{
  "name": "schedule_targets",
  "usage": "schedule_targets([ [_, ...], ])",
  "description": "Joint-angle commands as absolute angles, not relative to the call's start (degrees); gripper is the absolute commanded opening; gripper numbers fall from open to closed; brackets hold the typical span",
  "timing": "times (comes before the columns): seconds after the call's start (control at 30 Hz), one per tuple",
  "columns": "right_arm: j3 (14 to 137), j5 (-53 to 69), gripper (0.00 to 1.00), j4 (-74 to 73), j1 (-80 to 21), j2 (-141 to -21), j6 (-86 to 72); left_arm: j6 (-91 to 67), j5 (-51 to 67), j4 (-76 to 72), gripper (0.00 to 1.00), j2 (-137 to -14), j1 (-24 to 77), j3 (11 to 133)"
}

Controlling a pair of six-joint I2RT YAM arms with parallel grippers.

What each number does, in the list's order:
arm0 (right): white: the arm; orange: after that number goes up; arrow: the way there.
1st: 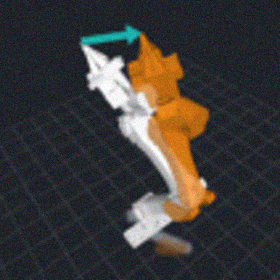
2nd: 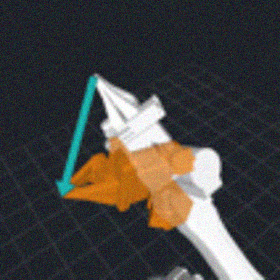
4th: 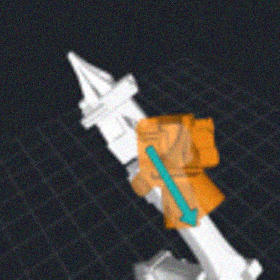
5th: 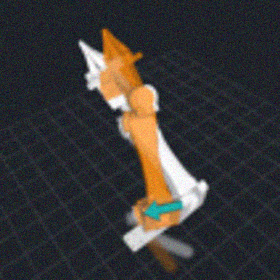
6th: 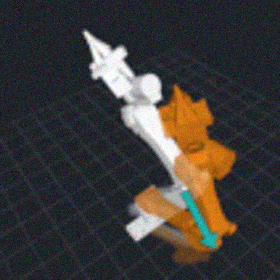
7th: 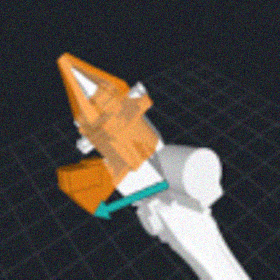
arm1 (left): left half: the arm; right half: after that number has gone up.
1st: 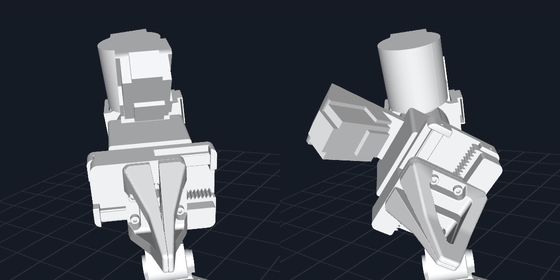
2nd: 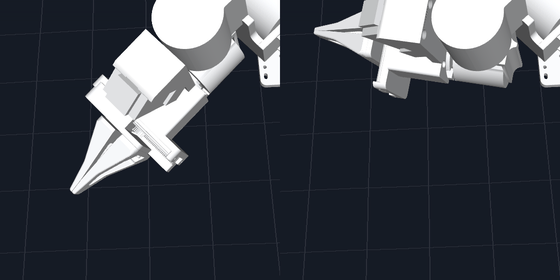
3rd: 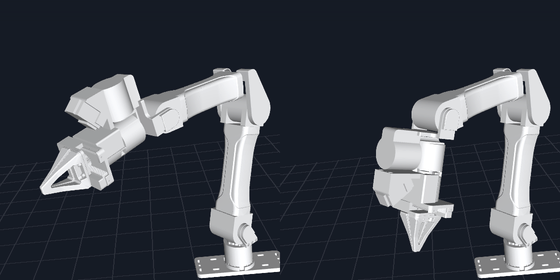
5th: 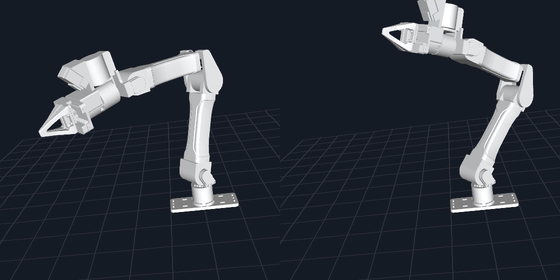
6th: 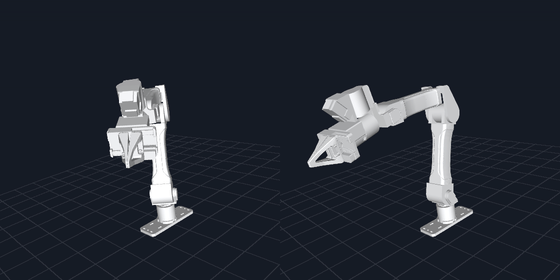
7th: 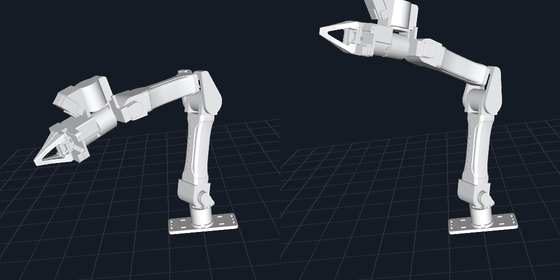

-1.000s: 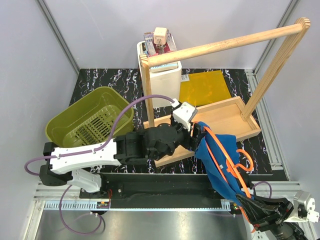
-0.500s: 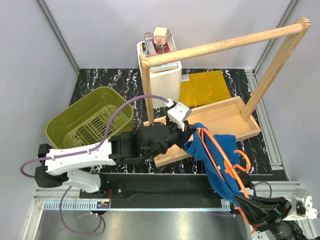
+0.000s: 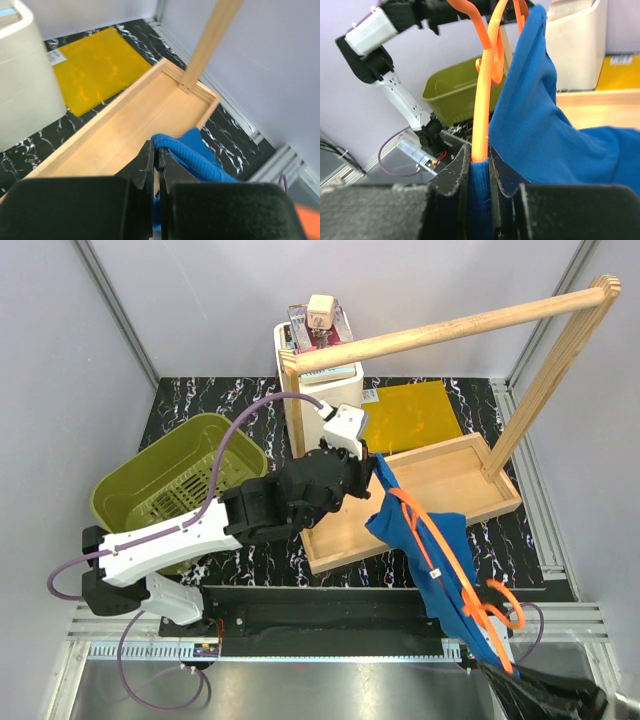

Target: Remove the tank top from the hanger

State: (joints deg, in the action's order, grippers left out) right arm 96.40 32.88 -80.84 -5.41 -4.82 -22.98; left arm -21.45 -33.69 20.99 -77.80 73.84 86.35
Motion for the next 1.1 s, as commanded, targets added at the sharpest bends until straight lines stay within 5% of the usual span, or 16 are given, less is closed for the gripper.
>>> schedule_targets([
  [0.0,103.7,31.9,0.00,-80.5,-5.9,-4.0,-24.2,-24.4,-43.4,25.7,0.00,-79.5,70.6,89.0],
  [0.17,97.0,20.5,0.00,-71.7,-5.9,-0.9,-26.9,-26.0,-40.8,26.1,0.00,-79.1,70.2,85.5],
  [0.67,70.0,18.2,0.00,-48.4,-5.9,-8.1,-29.3,-20.5,-39.7,26.4,0.00,-80.2,69.8,89.4],
  [0.83,69.4,17.8,0.00,-46.3,-5.8,-11.9,-26.9,-17.7,-40.5,26.4,0.09,-80.6,69.2,91.6],
  [0.93,71.3,16.6,0.00,-46.3,-5.9,-12.6,-26.3,-17.2,-39.8,26.3,0.00,-79.8,69.2,91.7],
  [1.07,73.1,16.9,0.00,-44.4,-5.9,-14.4,-26.4,-17.4,-36.8,25.9,0.00,-79.1,69.2,91.2],
])
